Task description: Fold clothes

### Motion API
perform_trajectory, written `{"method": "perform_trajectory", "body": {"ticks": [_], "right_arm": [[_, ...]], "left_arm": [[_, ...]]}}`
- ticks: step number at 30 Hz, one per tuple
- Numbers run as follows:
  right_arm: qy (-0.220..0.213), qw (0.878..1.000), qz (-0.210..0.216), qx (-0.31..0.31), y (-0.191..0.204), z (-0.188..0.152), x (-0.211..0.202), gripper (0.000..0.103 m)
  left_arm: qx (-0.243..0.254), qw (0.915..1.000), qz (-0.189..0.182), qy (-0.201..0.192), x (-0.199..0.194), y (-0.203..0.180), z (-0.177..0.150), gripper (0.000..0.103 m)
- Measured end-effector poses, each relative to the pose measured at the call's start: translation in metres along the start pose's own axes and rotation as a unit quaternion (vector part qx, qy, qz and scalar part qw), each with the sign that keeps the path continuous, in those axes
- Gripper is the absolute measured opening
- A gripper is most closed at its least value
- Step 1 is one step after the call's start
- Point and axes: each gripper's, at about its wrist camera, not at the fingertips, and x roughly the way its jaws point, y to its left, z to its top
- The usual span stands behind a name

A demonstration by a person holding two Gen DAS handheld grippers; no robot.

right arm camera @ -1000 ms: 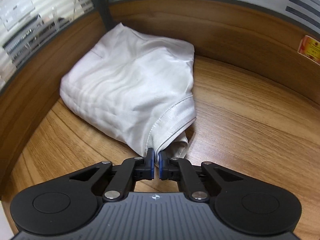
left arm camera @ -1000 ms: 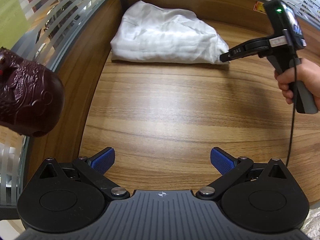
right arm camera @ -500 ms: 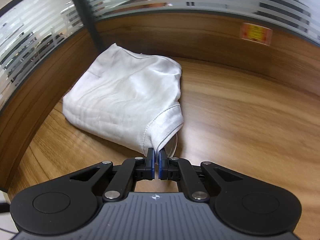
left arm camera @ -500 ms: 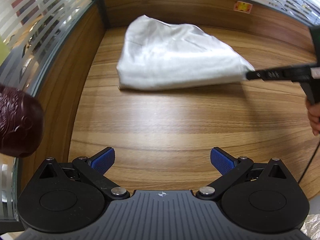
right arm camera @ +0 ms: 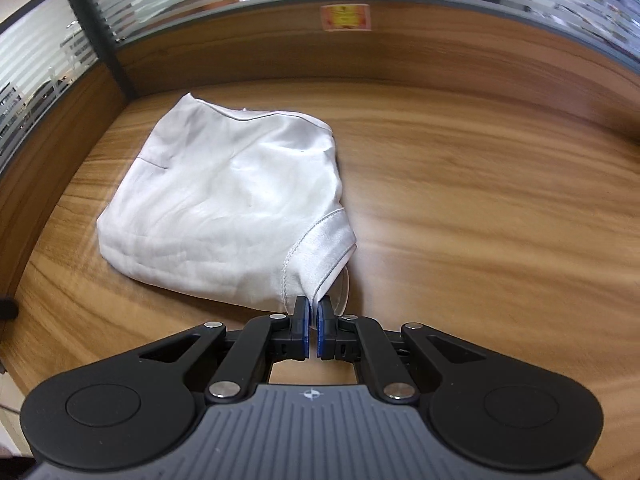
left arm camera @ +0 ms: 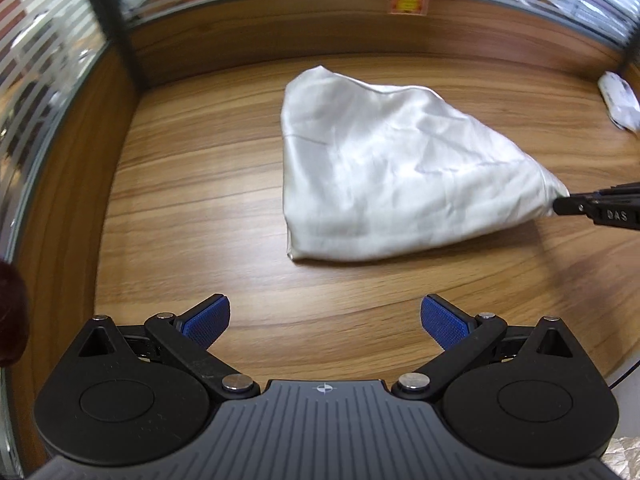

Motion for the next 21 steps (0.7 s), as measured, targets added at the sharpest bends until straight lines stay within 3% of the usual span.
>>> {"method": "perform_trajectory", "body": {"ticks": [4,8,13,17,21], "right_arm": [[0.018,1.000,0.019,-0.014,0.001,-0.016,-0.018,0.004],[0.045,0.995,0.072,-0.055,0.020,-0.023,-0.025,0.004],[0.076,0.979,0.149,-0.116,0.051,-0.020,-0.023,0.004],[0.099,0.953,0.221,-0.185,0.083,-0.012,-0.016,0.004],[0.115,0.914,0.285,-0.266,0.117,-0.001,-0.010,0.003]], "left_arm": [[0.026,0.9996,-0.012,0.006,0.008,-0.018,0.002,0.103],[0.024,0.9994,-0.018,0.015,0.012,-0.033,-0.006,0.103],[-0.020,0.9990,0.014,0.037,0.011,-0.044,-0.028,0.103],[-0.079,0.9944,0.048,0.051,0.006,-0.050,-0.048,0.103],[-0.170,0.9795,0.087,0.063,-0.005,-0.052,-0.075,0.103]]}}
